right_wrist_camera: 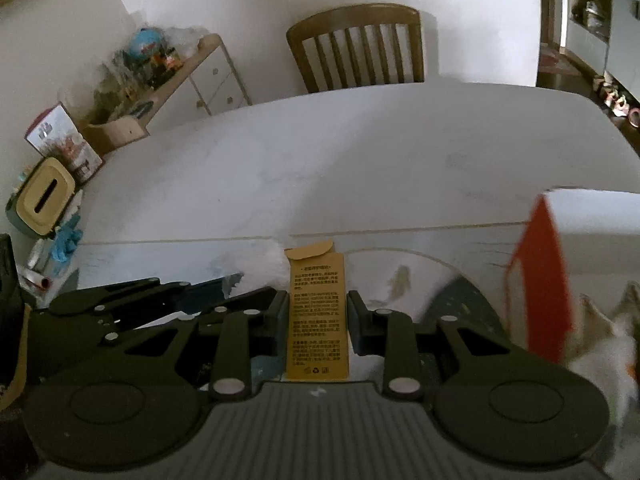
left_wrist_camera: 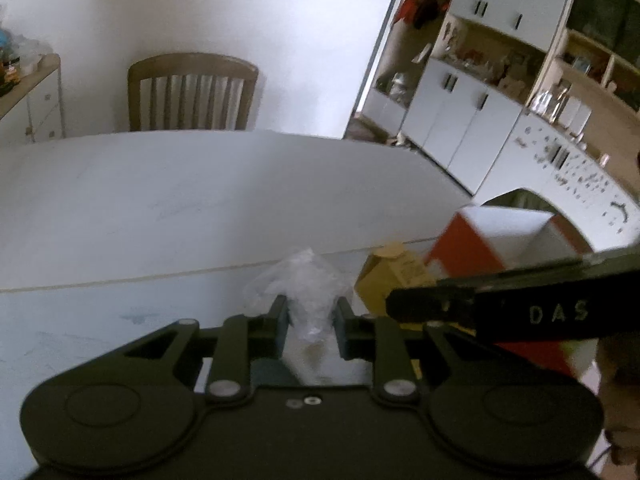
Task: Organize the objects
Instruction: 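Carry the plastic bag and yellow paper box with both tools into the box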
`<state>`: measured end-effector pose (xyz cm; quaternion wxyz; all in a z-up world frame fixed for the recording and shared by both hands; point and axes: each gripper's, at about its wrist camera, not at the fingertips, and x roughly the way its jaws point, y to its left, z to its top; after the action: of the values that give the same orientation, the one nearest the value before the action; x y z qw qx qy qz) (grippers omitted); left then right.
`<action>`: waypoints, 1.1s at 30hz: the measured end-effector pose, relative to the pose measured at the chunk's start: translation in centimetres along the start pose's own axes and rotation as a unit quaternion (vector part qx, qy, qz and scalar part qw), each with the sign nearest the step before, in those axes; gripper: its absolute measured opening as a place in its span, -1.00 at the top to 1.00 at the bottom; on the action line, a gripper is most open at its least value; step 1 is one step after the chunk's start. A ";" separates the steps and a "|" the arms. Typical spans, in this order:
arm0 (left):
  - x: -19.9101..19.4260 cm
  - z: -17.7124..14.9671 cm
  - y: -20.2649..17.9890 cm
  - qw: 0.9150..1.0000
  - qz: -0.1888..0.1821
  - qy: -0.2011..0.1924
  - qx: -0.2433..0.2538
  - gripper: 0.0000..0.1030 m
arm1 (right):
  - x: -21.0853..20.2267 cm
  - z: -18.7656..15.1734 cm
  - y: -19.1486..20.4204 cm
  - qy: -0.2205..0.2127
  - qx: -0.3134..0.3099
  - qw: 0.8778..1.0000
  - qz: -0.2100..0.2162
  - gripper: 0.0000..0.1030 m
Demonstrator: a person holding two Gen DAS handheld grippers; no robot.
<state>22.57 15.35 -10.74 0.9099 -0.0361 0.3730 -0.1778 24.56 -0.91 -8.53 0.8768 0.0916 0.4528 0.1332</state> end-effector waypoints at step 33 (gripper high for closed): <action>3.3 -0.4 -23.9 0.994 -0.063 0.024 0.089 0.57 | -16.0 -5.9 -22.8 -0.060 0.073 0.994 -0.057 0.44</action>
<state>17.42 -8.06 -8.46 0.8872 0.0257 0.3748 -0.2677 14.27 -27.31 -6.02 0.8995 0.1372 0.4125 0.0438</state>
